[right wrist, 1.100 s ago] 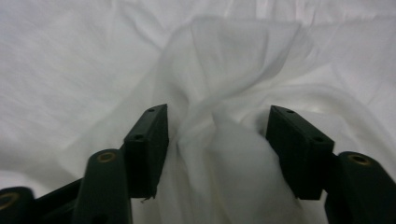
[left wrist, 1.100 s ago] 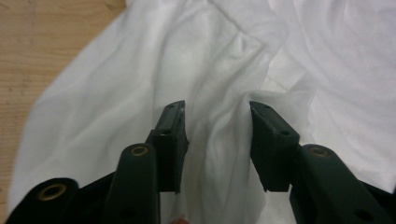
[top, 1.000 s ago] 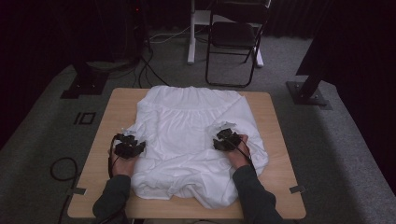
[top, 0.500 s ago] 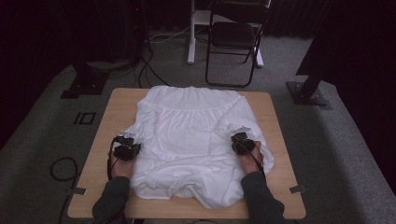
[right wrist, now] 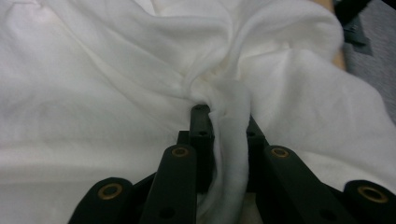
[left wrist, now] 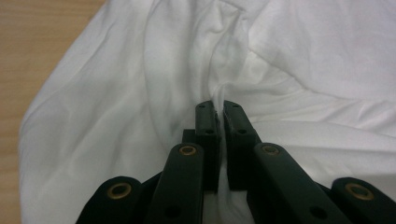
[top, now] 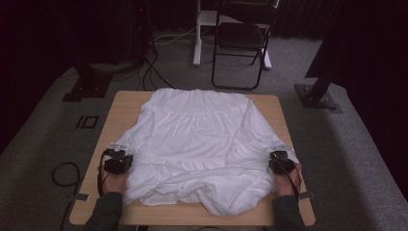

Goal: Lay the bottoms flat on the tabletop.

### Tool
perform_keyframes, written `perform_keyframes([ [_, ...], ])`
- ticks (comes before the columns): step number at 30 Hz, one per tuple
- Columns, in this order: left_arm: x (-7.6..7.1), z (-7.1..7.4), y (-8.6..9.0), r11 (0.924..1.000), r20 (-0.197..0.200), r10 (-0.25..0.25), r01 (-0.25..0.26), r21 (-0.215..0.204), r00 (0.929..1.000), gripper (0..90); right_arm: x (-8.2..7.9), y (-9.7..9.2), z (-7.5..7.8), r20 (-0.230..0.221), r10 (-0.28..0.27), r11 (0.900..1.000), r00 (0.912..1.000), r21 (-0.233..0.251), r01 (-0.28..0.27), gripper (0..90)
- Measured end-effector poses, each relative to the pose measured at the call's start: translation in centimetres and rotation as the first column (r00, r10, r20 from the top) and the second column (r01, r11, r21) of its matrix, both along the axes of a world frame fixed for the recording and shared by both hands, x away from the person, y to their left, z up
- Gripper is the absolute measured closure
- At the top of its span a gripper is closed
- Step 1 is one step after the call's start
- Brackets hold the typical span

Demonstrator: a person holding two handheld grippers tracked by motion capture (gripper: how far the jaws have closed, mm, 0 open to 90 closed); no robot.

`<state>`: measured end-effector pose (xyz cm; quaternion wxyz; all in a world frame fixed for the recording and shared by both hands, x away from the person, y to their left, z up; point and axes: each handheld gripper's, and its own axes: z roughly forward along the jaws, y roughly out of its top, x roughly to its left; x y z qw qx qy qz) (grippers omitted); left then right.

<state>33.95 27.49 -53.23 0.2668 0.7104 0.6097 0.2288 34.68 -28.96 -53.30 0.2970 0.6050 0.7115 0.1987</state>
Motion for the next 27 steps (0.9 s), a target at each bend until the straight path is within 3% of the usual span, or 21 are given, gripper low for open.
perform_keyframes([
  [2, -0.6, 0.0, 0.3, 0.9999, -0.004, 0.013, -0.013, 0.008, 0.9999, 86.5, -0.3, -0.3, 0.0, -0.003, -0.011, 0.9999, 0.9999, -0.003, 0.011, 80.8],
  [3, -0.8, 0.1, 0.4, 0.9998, -0.005, 0.017, -0.016, 0.012, 0.9999, 86.3, -1.3, -1.1, 0.0, -0.009, -0.031, 0.9995, 0.9995, 0.007, 0.031, 80.4],
  [7, -1.1, 0.2, 0.6, 0.9995, -0.017, 0.030, -0.030, 0.007, 0.9994, 82.1, -2.2, -1.1, 0.1, -0.016, -0.019, 0.9998, 0.9997, -0.002, 0.019, 79.1],
  [8, -1.3, 0.5, 0.6, 0.9997, 0.001, 0.021, -0.021, -0.008, 0.9998, 82.1, -2.3, -1.0, 0.3, -0.012, -0.004, 1.0000, 0.9999, -0.002, 0.004, 77.2],
  [9, -1.3, 0.7, 0.6, 0.9997, 0.014, 0.023, -0.023, -0.011, 0.9996, 76.4, -2.7, -0.8, 1.0, 0.041, 0.070, 0.9970, 0.9967, 0.028, -0.071, 70.1],
  [12, -0.9, 1.5, 0.4, 0.9995, 0.047, 0.028, -0.027, -0.019, 0.9985, 70.4, -2.8, -0.1, 2.5, 0.136, 0.159, 0.9866, 0.9778, 0.012, -0.162, 62.1],
  [14, -0.2, 1.9, 0.4, 0.9996, 0.056, 0.028, -0.027, -0.011, 0.9980, 69.0, -2.7, 0.0, 2.9, 0.154, 0.170, 0.9849, 0.9734, 0.007, -0.173, 60.8],
  [15, 0.1, 1.9, 0.4, 0.9995, 0.058, 0.032, -0.032, -0.006, 0.9978, 66.5, -1.9, 0.2, 4.1, 0.182, 0.160, 0.9864, 0.9701, 0.007, -0.164, 58.8],
  [19, 1.0, 1.5, 1.2, 0.9974, 0.052, 0.072, -0.072, -0.011, 0.9960, 65.1, -0.5, -0.2, 4.5, 0.175, 0.131, 0.9912, 0.9759, -0.002, -0.132, 59.2],
  [20, 1.4, 1.3, 1.8, 0.9939, 0.044, 0.110, -0.110, 0.002, 0.9930, 65.1, 0.0, -0.4, 4.4, 0.163, 0.120, 0.9926, 0.9793, -0.001, -0.121, 59.6],
  [21, 1.6, 1.2, 2.1, 0.9925, 0.044, 0.121, -0.122, 0.007, 0.9916, 66.8, 0.9, -1.1, 3.8, 0.131, 0.100, 0.9950, 0.9864, -0.007, -0.100, 60.8],
  [23, 2.0, 0.7, 2.8, 0.9891, 0.026, 0.146, -0.147, 0.015, 0.9889, 68.5, 1.4, -1.5, 3.2, 0.095, 0.093, 0.9957, 0.9912, -0.004, -0.093, 61.8],
  [25, 2.3, 0.3, 3.3, 0.9863, 0.004, 0.161, -0.161, 0.036, 0.9870, 70.5, 1.6, -1.8, 2.4, 0.061, 0.091, 0.9959, 0.9940, -0.002, -0.091, 62.9],
  [27, 2.2, 0.1, 3.7, 0.9857, 0.004, 0.167, -0.167, 0.024, 0.9860, 72.5, 1.7, -2.0, 1.7, 0.039, 0.088, 0.9961, 0.9954, -0.001, -0.088, 63.4],
])
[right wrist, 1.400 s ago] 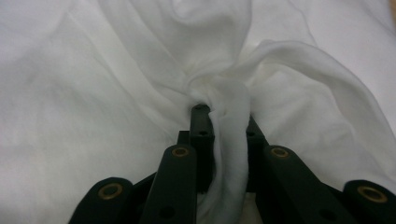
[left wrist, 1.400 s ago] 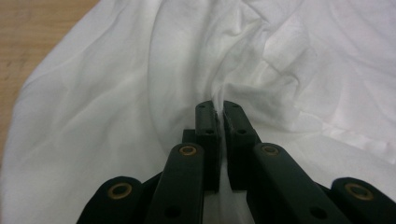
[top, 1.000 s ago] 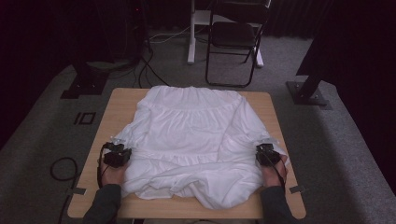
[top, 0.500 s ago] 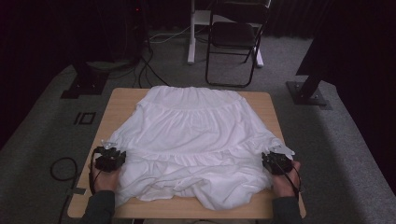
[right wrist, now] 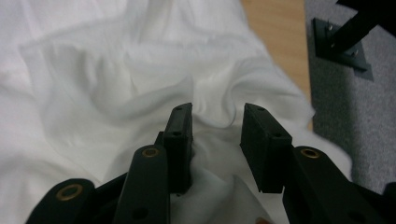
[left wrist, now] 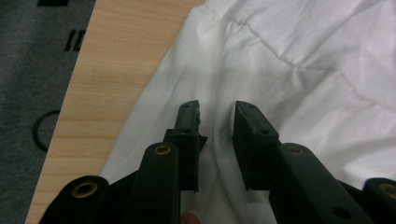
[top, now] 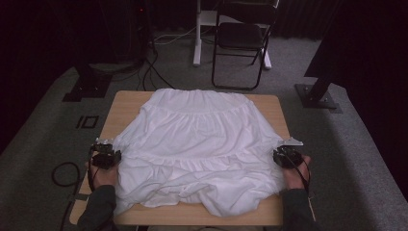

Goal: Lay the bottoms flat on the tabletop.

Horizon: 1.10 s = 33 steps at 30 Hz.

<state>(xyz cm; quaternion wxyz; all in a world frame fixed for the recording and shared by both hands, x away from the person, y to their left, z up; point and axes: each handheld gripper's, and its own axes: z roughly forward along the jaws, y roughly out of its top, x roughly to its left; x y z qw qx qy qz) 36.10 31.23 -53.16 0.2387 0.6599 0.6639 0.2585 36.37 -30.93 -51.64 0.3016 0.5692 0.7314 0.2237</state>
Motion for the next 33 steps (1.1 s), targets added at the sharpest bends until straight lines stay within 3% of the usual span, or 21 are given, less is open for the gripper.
perform_keyframes([
  [4, -0.7, 0.1, 0.3, 0.9991, -0.017, 0.017, -0.017, 0.039, 0.9997, 78.4, -0.2, -0.3, -0.9, -0.035, -0.011, 0.9999, 0.9993, 0.012, 0.012, 64.1],
  [9, -2.8, 0.2, 1.1, 0.9958, -0.026, 0.050, -0.048, 0.078, 0.9984, 81.1, -1.0, -0.8, -1.5, -0.053, -0.016, 0.9996, 0.9985, 0.021, 0.017, 62.7],
  [14, -4.1, 0.2, 1.6, 0.9895, -0.046, 0.080, -0.073, 0.125, 0.9957, 83.3, -2.2, -1.4, -1.6, -0.046, -0.031, 0.9987, 0.9985, 0.039, 0.033, 62.2],
  [17, -4.5, 0.3, 1.9, 0.9889, -0.060, 0.079, -0.071, 0.130, 0.9950, 83.2, -2.7, -1.6, -1.7, -0.047, -0.038, 0.9980, 0.9982, 0.048, 0.041, 62.3],
  [20, -4.5, 0.4, 2.0, 0.9896, -0.061, 0.084, -0.076, 0.122, 0.9946, 80.9, -3.7, -2.0, -1.4, -0.084, -0.041, 0.9972, 0.9957, 0.060, 0.046, 67.9],
  [23, -4.4, 0.3, 2.0, 0.9962, -0.028, 0.022, -0.019, 0.085, 0.9994, 68.6, -3.9, -2.0, -1.1, -0.102, -0.022, 0.9980, 0.9945, 0.056, 0.027, 67.9],
  [25, -4.1, 0.1, 1.6, 0.9966, -0.012, 0.001, 0.000, 0.082, 0.9999, 63.5, -4.0, -1.9, -0.7, -0.060, 0.017, 0.9973, 0.9981, 0.073, -0.012, 61.2],
  [27, -3.8, -0.1, 1.2, 0.9967, 0.005, -0.011, 0.011, 0.080, 0.9999, 59.4, -3.9, -1.6, -0.5, -0.013, 0.031, 0.9978, 0.9994, 0.058, -0.031, 54.8],
  [28, -3.8, -0.1, 1.2, 0.9967, 0.005, -0.011, 0.011, 0.080, 0.9999, 58.1, -3.9, -1.6, -0.5, -0.013, 0.031, 0.9978, 0.9994, 0.058, -0.031, 54.8],
  [31, -3.3, -0.2, 0.9, 0.9982, 0.009, -0.024, 0.023, 0.055, 0.9997, 60.1, -2.8, -1.7, -0.9, 0.008, 0.040, 0.9967, 0.9992, 0.071, -0.040, 47.2],
  [33, -3.3, -0.1, 0.7, 0.9986, -0.002, -0.030, 0.030, 0.043, 0.9996, 77.1, -1.7, -2.0, -1.9, -0.051, -0.002, 0.9965, 0.9987, 0.084, 0.007, 46.4],
])
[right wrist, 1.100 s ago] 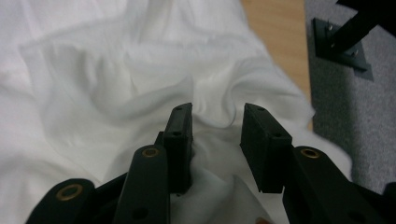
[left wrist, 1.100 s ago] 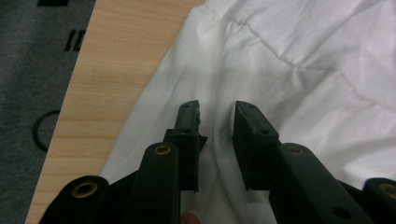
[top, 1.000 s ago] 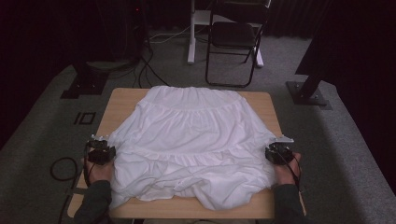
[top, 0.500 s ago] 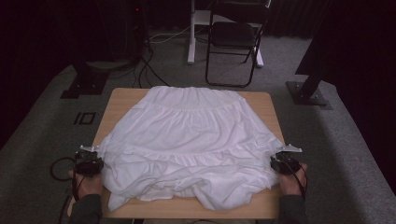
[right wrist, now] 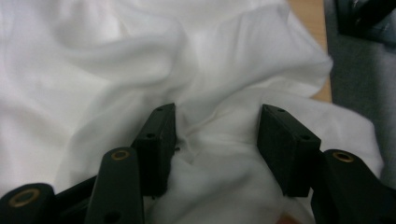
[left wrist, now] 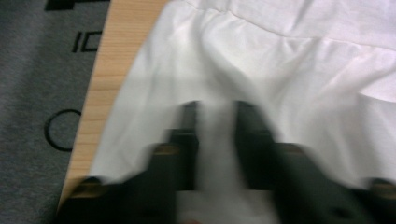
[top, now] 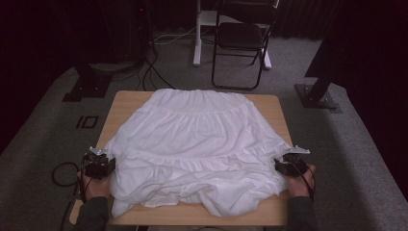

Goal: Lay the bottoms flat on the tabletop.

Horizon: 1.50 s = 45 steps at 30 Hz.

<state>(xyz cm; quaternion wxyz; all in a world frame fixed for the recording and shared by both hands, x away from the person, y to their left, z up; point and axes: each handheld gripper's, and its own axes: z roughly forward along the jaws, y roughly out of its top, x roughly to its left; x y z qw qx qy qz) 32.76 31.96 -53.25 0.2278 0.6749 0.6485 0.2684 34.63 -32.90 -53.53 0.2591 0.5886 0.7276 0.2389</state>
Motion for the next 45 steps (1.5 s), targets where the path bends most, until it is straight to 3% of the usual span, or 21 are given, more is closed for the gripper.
perform_keyframes([
  [1, 0.0, 0.0, 0.0, 1.0000, 0.000, 0.000, 0.000, 0.000, 1.0000, 86.2, 0.0, 0.0, 0.0, 0.000, 0.000, 1.0000, 1.0000, 0.000, 0.000, 46.4],
  [2, -0.1, 0.0, -0.9, 0.9955, -0.019, -0.006, 0.008, 0.094, 0.9998, 86.2, 0.1, -0.2, -0.1, 0.004, -0.014, 0.9993, 0.9999, 0.034, 0.014, 48.5],
  [3, -0.1, 0.0, -1.0, 0.9929, -0.027, -0.005, 0.008, 0.118, 0.9996, 90.0, -0.1, -0.5, 0.1, -0.014, -0.028, 0.9984, 0.9995, 0.050, 0.028, 61.8],
  [6, -0.3, 0.1, -0.6, 0.9900, -0.040, 0.019, -0.014, 0.140, 0.9990, 90.0, -0.9, -0.8, 0.3, -0.036, -0.037, 0.9990, 0.9987, 0.024, 0.038, 76.5],
  [10, -1.0, 0.2, 0.8, 0.9849, -0.054, 0.077, -0.067, 0.160, 0.9956, 90.0, -2.3, -1.2, 0.5, -0.053, -0.034, 0.9993, 0.9980, 0.015, 0.035, 79.9],
  [13, -1.4, 0.2, 1.5, 0.9835, -0.059, 0.092, -0.081, 0.161, 0.9940, 90.0, -3.5, -1.5, 0.6, -0.068, -0.031, 0.9984, 0.9972, 0.046, 0.034, 79.9],
  [16, -1.3, 0.3, 1.5, 0.9852, -0.062, 0.093, -0.083, 0.150, 0.9938, 89.5, -3.8, -1.4, 0.8, -0.085, -0.025, 0.9986, 0.9961, 0.044, 0.029, 76.5],
  [18, -1.3, 0.5, 1.3, 0.9894, -0.056, 0.085, -0.077, 0.123, 0.9949, 82.4, -3.8, -1.1, 1.1, -0.048, -0.017, 0.9991, 0.9987, 0.039, 0.019, 65.3],
  [20, -1.3, 0.9, 0.8, 0.9925, -0.020, 0.075, -0.072, 0.099, 0.9970, 74.7, -4.0, -0.6, 1.7, 0.033, -0.004, 0.9997, 0.9994, 0.025, 0.003, 57.3],
  [23, -0.8, 1.3, -0.3, 0.9966, 0.032, 0.020, -0.023, 0.080, 0.9993, 66.0, -4.2, 0.4, 2.7, 0.150, 0.036, 0.9993, 0.9881, 0.001, -0.036, 52.6],
  [24, -0.5, 1.3, -0.6, 0.9972, 0.038, 0.005, -0.007, 0.074, 0.9993, 63.5, -4.1, 0.6, 2.9, 0.165, 0.053, 0.9986, 0.9848, -0.005, -0.053, 51.6],
  [26, 0.2, 0.9, -1.2, 0.9969, 0.026, -0.020, 0.018, 0.076, 0.9994, 59.1, -3.5, 0.8, 2.9, 0.153, 0.084, 0.9965, 0.9846, -0.015, -0.083, 50.4],
  [28, 0.7, 0.2, -1.6, 0.9959, -0.003, -0.026, 0.026, 0.086, 0.9997, 57.8, -2.7, 0.7, 2.2, 0.108, 0.072, 0.9973, 0.9915, -0.021, -0.070, 50.4],
  [29, 0.7, 0.0, -1.6, 0.9970, 0.009, -0.035, 0.034, 0.070, 0.9994, 60.4, -2.4, 0.6, 1.7, 0.088, 0.067, 0.9977, 0.9939, -0.018, -0.065, 50.8],
  [30, 0.6, -0.1, -1.6, 0.9979, 0.010, -0.042, 0.041, 0.051, 0.9991, 68.6, -2.2, 0.5, 1.2, 0.070, 0.061, 0.9981, 0.9957, -0.017, -0.060, 52.0],
  [32, 0.6, -0.1, -1.8, 0.9943, -0.011, -0.037, 0.038, 0.100, 0.9992, 89.2, -2.0, 0.3, 0.0, 0.010, 0.067, 0.9977, 0.9977, 0.001, -0.067, 59.9],
  [34, 0.5, 0.1, -2.0, 0.9898, -0.030, -0.039, 0.042, 0.136, 0.9988, 90.0, -2.4, -0.1, -0.2, 0.021, 0.059, 0.9971, 0.9981, 0.047, -0.060, 69.6],
  [37, 0.0, 0.1, -1.7, 0.9883, -0.040, -0.033, 0.039, 0.147, 0.9987, 90.0, -2.8, -0.1, 0.0, -0.001, 0.051, 0.9986, 0.9987, 0.018, -0.051, 81.2],
  [39, -0.6, 0.0, -1.5, 0.9876, -0.035, -0.025, 0.030, 0.154, 0.9991, 90.0, -3.0, -0.1, 0.1, -0.014, 0.054, 0.9985, 0.9984, -0.002, -0.054, 82.5],
  [43, -1.2, 0.2, -1.0, 0.9905, -0.047, -0.022, 0.028, 0.135, 0.9987, 90.0, -4.3, -0.3, 0.3, -0.043, 0.039, 0.9991, 0.9983, -0.017, -0.040, 84.1],
  [45, -1.1, 0.4, -0.8, 0.9963, -0.041, -0.031, 0.035, 0.079, 0.9987, 86.6, -4.6, -0.3, 0.6, -0.073, 0.032, 0.9994, 0.9968, -0.013, -0.033, 83.6],
])
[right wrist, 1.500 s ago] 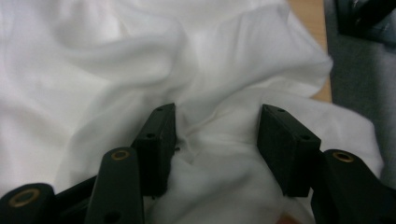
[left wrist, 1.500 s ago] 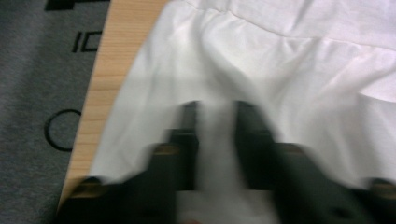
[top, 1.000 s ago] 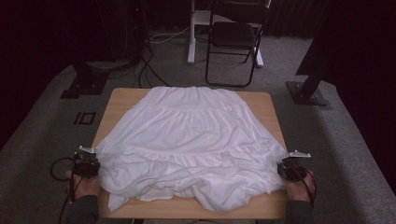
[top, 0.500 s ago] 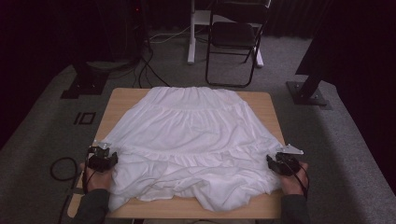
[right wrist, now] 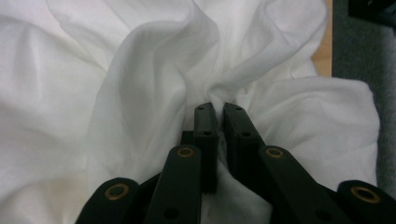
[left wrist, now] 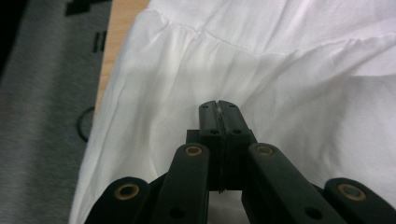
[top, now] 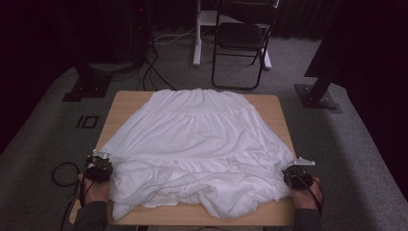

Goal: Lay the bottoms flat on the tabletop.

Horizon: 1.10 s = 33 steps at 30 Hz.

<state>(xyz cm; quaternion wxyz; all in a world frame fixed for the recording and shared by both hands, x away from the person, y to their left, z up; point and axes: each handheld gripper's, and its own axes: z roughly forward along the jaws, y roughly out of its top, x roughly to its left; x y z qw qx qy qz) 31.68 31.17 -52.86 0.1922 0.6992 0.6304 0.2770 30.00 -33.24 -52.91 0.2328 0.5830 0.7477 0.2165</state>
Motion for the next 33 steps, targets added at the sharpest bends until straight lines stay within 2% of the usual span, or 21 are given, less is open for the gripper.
perform_keyframes([
  [1, 0.0, 0.2, -0.1, 0.9999, 0.018, -0.002, 0.002, -0.016, 0.9998, 77.3, 0.0, 0.1, 0.1, 0.005, -0.001, 1.0000, 1.0000, 0.002, 0.001, 80.4],
  [2, 0.0, 0.4, -0.2, 0.9997, 0.034, -0.003, 0.004, -0.025, 0.9994, 70.1, 0.1, 0.2, 0.3, 0.031, -0.004, 0.9999, 0.9995, 0.012, 0.004, 71.8],
  [4, 0.2, 1.0, -0.7, 0.9975, 0.074, -0.005, 0.010, -0.070, 0.9973, 64.7, 0.2, 0.5, 0.7, 0.111, 0.013, 0.9990, 0.9938, 0.041, -0.018, 57.6],
  [6, 0.7, 1.7, -1.5, 0.9943, 0.123, -0.024, 0.037, -0.100, 0.9922, 58.9, 0.8, 1.4, 1.5, 0.193, 0.026, 0.9987, 0.9809, 0.038, -0.034, 50.3],
  [8, 1.4, 2.2, -2.4, 0.9882, 0.149, -0.048, 0.069, -0.137, 0.9876, 53.4, 1.7, 2.2, 2.2, 0.235, 0.055, 0.9970, 0.9705, 0.040, -0.067, 45.8],
  [9, 1.8, 2.3, -2.9, 0.9844, 0.152, -0.063, 0.087, -0.153, 0.9863, 51.3, 2.5, 2.5, 2.3, 0.232, 0.068, 0.9961, 0.9703, 0.038, -0.079, 43.8],
  [10, 1.8, 2.3, -2.9, 0.9844, 0.152, -0.063, 0.087, -0.153, 0.9863, 49.8, 2.5, 2.5, 2.3, 0.232, 0.068, 0.9961, 0.9703, 0.038, -0.079, 43.8],
  [11, 2.9, 1.8, -3.8, 0.9818, 0.133, -0.091, 0.112, -0.153, 0.9869, 49.8, 3.3, 2.8, 2.2, 0.216, 0.076, 0.9962, 0.9735, 0.027, -0.083, 42.1],
  [12, 3.4, 1.4, -4.2, 0.9818, 0.108, -0.105, 0.120, -0.147, 0.9886, 47.3, 5.1, 3.1, 1.6, 0.172, 0.081, 0.9960, 0.9818, 0.021, -0.086, 38.0],
  [13, 3.8, 0.9, -4.6, 0.9823, 0.083, -0.115, 0.126, -0.139, 0.9899, 46.8, 5.9, 3.1, 1.0, 0.139, 0.074, 0.9965, 0.9876, 0.028, -0.078, 36.9],
  [15, 4.4, -0.4, -5.0, 0.9836, 0.022, -0.115, 0.117, -0.137, 0.9931, 46.2, 7.0, 3.0, -0.2, 0.075, 0.063, 0.9974, 0.9952, 0.030, -0.066, 37.1],
  [16, 4.2, -0.7, -4.9, 0.9817, 0.047, -0.110, 0.116, -0.151, 0.9928, 45.2, 7.3, 2.8, -0.7, 0.072, 0.060, 0.9962, 0.9956, 0.059, -0.064, 39.4],
  [17, 4.1, -0.7, -4.9, 0.9820, 0.053, -0.113, 0.120, -0.146, 0.9922, 47.8, 7.3, 2.4, -0.9, 0.058, 0.053, 0.9916, 0.9969, 0.115, -0.059, 42.7],
  [18, 3.9, -0.5, -4.8, 0.9803, 0.050, -0.119, 0.125, -0.153, 0.9917, 55.4, 7.2, 2.1, -0.8, 0.055, 0.048, 0.9902, 0.9973, 0.129, -0.054, 49.5],
  [20, 3.7, -0.4, -4.7, 0.9761, 0.038, -0.142, 0.146, -0.160, 0.9891, 77.3, 6.9, 2.0, -0.6, 0.040, 0.069, 0.9887, 0.9968, 0.131, -0.074, 67.1],
  [21, 3.5, -0.4, -4.8, 0.9756, 0.034, -0.153, 0.156, -0.154, 0.9876, 83.0, 6.8, 2.0, -0.5, 0.032, 0.079, 0.9883, 0.9963, 0.128, -0.083, 74.1],
  [23, 3.1, -0.3, -4.9, 0.9758, 0.026, -0.165, 0.167, -0.141, 0.9859, 85.0, 6.4, 2.0, -0.4, 0.021, 0.079, 0.9863, 0.9967, 0.144, -0.081, 83.8],
  [28, 1.6, -0.3, -4.2, 0.9680, 0.025, -0.184, 0.186, -0.169, 0.9826, 85.3, 5.0, 2.0, -0.4, 0.024, 0.071, 0.9864, 0.9972, 0.147, -0.074, 85.5],
  [29, 0.7, -0.3, -3.7, 0.9663, 0.015, -0.190, 0.189, -0.174, 0.9817, 85.3, 4.5, 2.1, -0.4, 0.022, 0.072, 0.9862, 0.9971, 0.148, -0.075, 85.5],
  [30, 0.2, -0.2, -3.5, 0.9663, 0.011, -0.192, 0.191, -0.173, 0.9814, 85.3, 3.3, 2.0, -0.4, 0.016, 0.073, 0.9847, 0.9972, 0.157, -0.075, 85.5],
  [33, -1.4, -0.1, -2.9, 0.9648, -0.005, -0.199, 0.195, -0.176, 0.9799, 85.3, 1.2, 1.9, -0.4, 0.014, 0.064, 0.9843, 0.9979, 0.164, -0.065, 85.5],
])
